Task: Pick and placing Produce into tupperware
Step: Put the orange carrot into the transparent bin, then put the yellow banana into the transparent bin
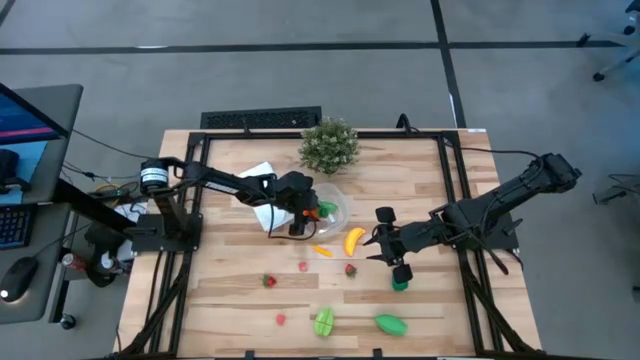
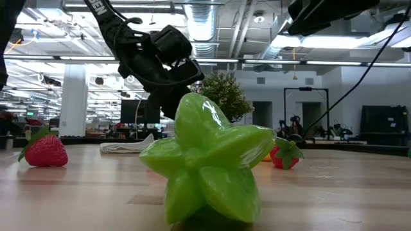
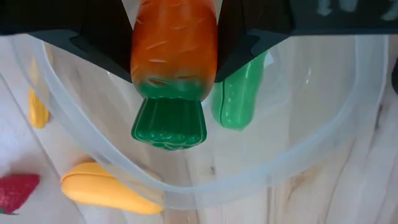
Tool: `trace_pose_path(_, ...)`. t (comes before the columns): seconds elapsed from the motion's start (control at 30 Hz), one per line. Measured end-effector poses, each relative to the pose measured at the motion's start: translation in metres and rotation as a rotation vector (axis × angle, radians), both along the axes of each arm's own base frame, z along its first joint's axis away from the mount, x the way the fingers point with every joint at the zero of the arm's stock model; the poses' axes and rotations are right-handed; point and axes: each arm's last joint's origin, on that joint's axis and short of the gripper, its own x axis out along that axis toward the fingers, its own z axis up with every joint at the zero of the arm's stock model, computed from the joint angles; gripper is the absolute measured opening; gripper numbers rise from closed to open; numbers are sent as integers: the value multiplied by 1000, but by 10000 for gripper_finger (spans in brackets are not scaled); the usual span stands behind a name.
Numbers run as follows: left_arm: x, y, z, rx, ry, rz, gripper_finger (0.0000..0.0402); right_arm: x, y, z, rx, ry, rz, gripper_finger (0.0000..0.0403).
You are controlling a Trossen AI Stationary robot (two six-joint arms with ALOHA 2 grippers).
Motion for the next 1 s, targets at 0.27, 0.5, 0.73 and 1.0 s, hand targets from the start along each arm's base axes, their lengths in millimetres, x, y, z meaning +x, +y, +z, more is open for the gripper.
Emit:
trace_pose_path(0.27, 0, 2, 0, 34, 10, 46, 184, 0, 0, 0, -5, 1, 3, 146)
trace_pose_path(0.5, 0, 2, -1, 36, 13, 52, 208, 1, -2, 0, -11, -1, 0, 146)
trace_pose_path(0.73, 0, 2, 1, 41, 6, 47, 227, 1, -2, 0, -10, -3, 0, 146)
trace_pose_path(1.0, -1, -6, 48, 36, -40, 15, 229, 2, -6, 0, -13, 5, -18, 146)
